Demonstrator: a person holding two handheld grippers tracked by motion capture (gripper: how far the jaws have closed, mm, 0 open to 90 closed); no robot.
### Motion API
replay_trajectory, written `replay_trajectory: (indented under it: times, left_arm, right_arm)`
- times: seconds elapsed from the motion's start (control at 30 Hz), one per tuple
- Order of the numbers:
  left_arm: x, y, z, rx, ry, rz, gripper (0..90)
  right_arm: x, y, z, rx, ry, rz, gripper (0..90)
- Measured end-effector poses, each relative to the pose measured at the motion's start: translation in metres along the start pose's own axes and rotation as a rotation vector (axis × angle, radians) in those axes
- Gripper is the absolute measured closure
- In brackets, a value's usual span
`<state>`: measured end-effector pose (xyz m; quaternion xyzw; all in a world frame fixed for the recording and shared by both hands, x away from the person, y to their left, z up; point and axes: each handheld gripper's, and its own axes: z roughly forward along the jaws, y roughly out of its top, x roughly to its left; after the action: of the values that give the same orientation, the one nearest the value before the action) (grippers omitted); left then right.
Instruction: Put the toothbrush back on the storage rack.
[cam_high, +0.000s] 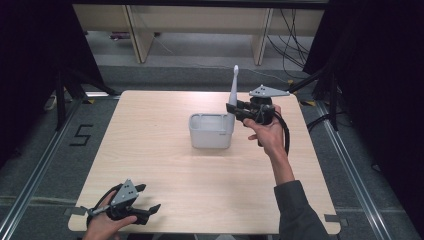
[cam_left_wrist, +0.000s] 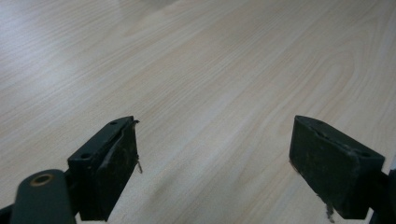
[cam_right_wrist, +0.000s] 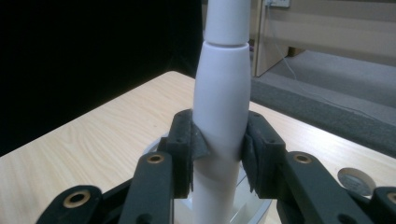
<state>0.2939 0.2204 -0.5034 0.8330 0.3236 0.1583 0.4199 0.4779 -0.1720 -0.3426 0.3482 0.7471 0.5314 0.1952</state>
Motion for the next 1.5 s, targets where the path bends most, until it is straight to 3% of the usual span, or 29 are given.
replay_trajectory:
  times: [0.13,0.17,0.2,0.27,0.3,0.47,0.5,0.57,0.63,0.67,0.77,0.9,0.93,1.1,1.23,1.27,1.33,1.5]
  left_arm:
    - [0.000,0.000,0.001,-0.012,-0.007,-0.008,14.8]
    - [0.002,0.000,0.000,0.013,0.000,0.015,14.8]
    - [0.000,-0.001,0.001,-0.007,0.013,0.002,14.8]
    - [-0.002,0.000,0.001,-0.019,-0.006,-0.019,14.8]
    - [-0.001,0.000,0.000,-0.009,-0.005,-0.009,14.8]
    - [0.001,0.000,0.000,0.000,-0.006,0.003,14.8]
    - [0.001,-0.001,0.001,0.001,0.012,0.011,14.8]
    - [0.001,0.000,0.000,0.002,-0.004,0.005,14.8]
    - [0.000,0.000,0.000,-0.009,-0.009,-0.008,14.8]
    - [0.001,0.000,0.000,0.000,-0.006,0.004,14.8]
    - [0.001,0.000,0.000,0.004,-0.003,0.006,14.8]
    - [0.000,0.000,0.000,-0.011,-0.008,-0.008,14.8]
    - [0.002,0.000,-0.001,0.009,-0.003,0.013,14.8]
    - [-0.001,0.000,0.000,-0.011,-0.013,-0.013,14.8]
    - [-0.001,0.000,0.001,-0.019,-0.009,-0.016,14.8]
    - [-0.001,0.000,0.000,-0.016,-0.011,-0.012,14.8]
    - [-0.001,0.000,0.001,-0.019,-0.010,-0.014,14.8]
    - [-0.001,0.000,0.000,-0.010,-0.016,-0.011,14.8]
  right_arm:
    - [-0.002,0.002,0.005,0.001,-0.001,0.016,66.7]
    - [-0.002,0.003,0.006,-0.007,-0.007,0.016,66.7]
    - [-0.002,0.003,0.006,-0.001,-0.005,0.039,66.7]
    - [-0.004,0.004,0.010,-0.013,-0.014,0.036,66.7]
    - [-0.006,0.004,0.011,-0.017,-0.020,0.020,66.7]
    - [-0.008,0.003,0.017,-0.022,-0.035,0.048,66.7]
    - [-0.011,0.002,0.020,-0.025,-0.033,0.034,66.7]
    - [-0.013,0.001,0.022,-0.027,-0.052,0.030,66.6]
    - [-0.013,0.001,0.023,-0.014,-0.040,0.044,66.6]
    - [-0.015,0.001,0.024,-0.017,-0.049,0.030,66.7]
    - [-0.013,-0.001,0.028,-0.014,-0.059,0.052,66.6]
    - [-0.015,-0.002,0.033,-0.005,-0.070,0.037,66.6]
    - [-0.015,-0.003,0.034,-0.010,-0.063,0.042,66.6]
    - [-0.015,-0.005,0.038,-0.011,-0.088,0.009,66.6]
    - [-0.015,-0.007,0.042,-0.010,-0.084,0.016,66.5]
    - [-0.016,-0.008,0.042,-0.008,-0.099,-0.006,66.5]
    - [-0.015,-0.010,0.045,0.004,-0.084,0.008,66.5]
    - [-0.017,-0.020,0.052,0.021,-0.110,0.001,66.5]
